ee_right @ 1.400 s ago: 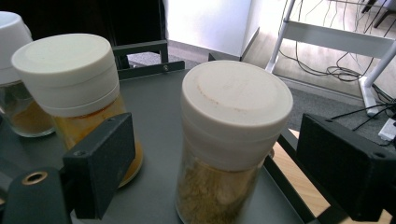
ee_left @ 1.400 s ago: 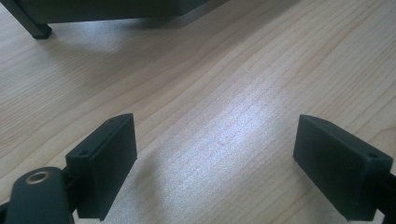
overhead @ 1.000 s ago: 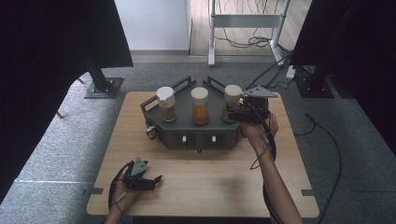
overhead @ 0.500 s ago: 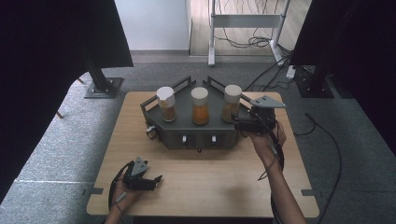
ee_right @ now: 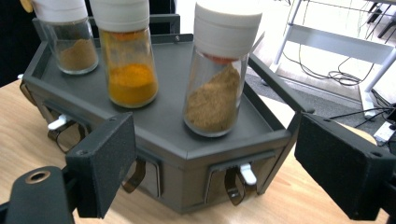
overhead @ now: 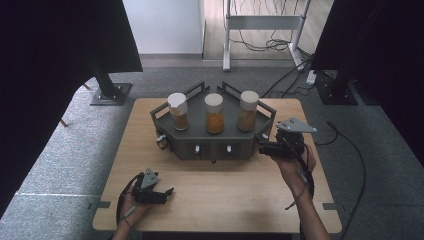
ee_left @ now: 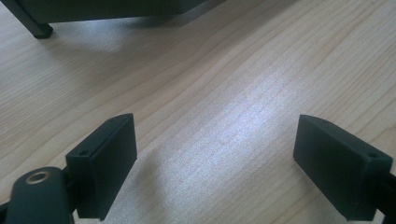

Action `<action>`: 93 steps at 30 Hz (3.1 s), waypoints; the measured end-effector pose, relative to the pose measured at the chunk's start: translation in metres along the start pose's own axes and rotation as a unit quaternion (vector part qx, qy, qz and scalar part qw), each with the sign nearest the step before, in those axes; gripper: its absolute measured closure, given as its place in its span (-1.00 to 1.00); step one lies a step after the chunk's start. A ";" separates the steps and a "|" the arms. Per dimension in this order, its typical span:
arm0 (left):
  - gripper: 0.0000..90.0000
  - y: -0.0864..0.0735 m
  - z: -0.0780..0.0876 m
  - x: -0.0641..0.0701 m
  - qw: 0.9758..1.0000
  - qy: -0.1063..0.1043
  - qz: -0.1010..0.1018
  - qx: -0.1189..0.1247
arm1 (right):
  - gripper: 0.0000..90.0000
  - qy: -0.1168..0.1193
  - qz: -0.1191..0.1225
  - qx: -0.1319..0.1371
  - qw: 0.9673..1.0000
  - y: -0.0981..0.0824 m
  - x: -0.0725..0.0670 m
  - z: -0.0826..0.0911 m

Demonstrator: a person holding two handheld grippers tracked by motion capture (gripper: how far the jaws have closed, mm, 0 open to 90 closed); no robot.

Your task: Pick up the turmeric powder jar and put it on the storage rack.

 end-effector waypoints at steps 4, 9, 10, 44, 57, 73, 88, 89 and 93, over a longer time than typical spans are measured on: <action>-0.70 0.000 0.000 0.000 1.000 0.000 0.000 -0.001 | -0.73 0.002 0.000 -0.004 1.000 -0.009 -0.001 0.005; -0.70 0.000 0.000 0.000 1.000 0.000 0.000 0.000 | -0.73 0.006 -0.002 -0.013 1.000 -0.020 -0.002 0.006; -0.70 0.000 0.000 0.000 1.000 0.000 0.000 -0.001 | -0.73 0.007 -0.002 -0.015 1.000 -0.022 -0.003 0.006; -0.70 0.001 -0.001 0.001 1.000 0.001 -0.002 -0.003 | -0.72 0.000 -0.006 -0.050 0.999 -0.076 -0.011 0.006; -0.70 0.001 0.000 0.000 1.000 0.001 -0.002 -0.003 | -0.72 -0.006 -0.014 -0.064 0.998 -0.100 -0.012 -0.002; -0.70 0.001 0.000 0.000 1.000 0.001 -0.001 -0.003 | -0.72 -0.026 -0.017 -0.092 0.995 -0.128 -0.014 -0.019; -0.70 0.001 -0.001 0.001 1.000 0.002 -0.003 -0.005 | -0.73 -0.043 -0.020 -0.117 0.992 -0.148 -0.014 -0.032; -0.70 0.001 0.000 0.001 1.000 0.002 -0.003 -0.004 | -0.73 -0.044 -0.020 -0.118 0.992 -0.149 -0.014 -0.033; -0.70 0.001 0.000 0.000 1.000 0.001 -0.002 -0.004 | -0.73 -0.046 -0.021 -0.123 0.991 -0.153 -0.014 -0.036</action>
Point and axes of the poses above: each handheld gripper's, and its own axes: z roughly backward along the jaws, y roughly out of its top, x roughly to its right, the point moved 1 cm from there along -z, roughly forward along the jaws, and after that the axes turned 4 degrees about z, right-handed, at the moved point
